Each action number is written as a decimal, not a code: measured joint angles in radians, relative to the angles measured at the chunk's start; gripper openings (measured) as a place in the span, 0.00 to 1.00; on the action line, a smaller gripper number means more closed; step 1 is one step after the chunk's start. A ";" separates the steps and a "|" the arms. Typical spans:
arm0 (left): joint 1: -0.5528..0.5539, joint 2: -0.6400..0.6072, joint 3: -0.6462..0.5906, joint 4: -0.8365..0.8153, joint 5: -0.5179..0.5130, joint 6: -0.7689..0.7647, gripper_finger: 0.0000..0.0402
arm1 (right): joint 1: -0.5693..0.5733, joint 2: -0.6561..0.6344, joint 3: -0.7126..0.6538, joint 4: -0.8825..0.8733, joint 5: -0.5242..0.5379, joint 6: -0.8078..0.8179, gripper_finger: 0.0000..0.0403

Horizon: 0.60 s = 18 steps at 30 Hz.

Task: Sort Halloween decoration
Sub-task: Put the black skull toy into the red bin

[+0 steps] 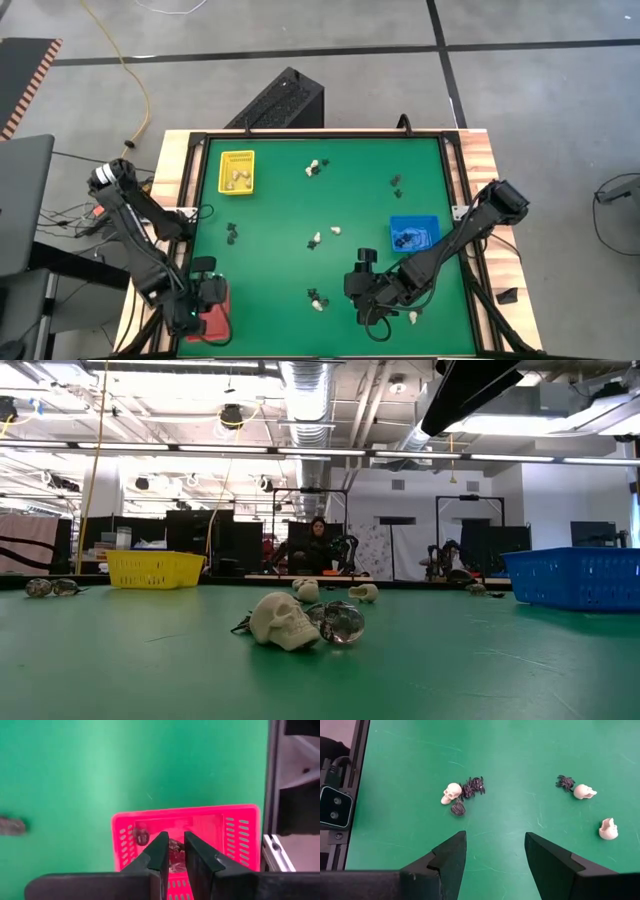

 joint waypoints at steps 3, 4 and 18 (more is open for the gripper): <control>-0.010 0.010 -0.058 0.052 0.042 -0.060 0.10 | 0.000 0.000 0.000 0.000 0.000 0.000 0.58; -0.010 0.013 -0.072 0.061 0.059 -0.072 0.10 | 0.000 0.000 0.000 0.000 0.000 0.000 0.58; 0.054 0.013 -0.086 0.074 0.102 -0.125 0.15 | -0.045 0.000 0.000 -0.016 -0.029 -0.105 0.58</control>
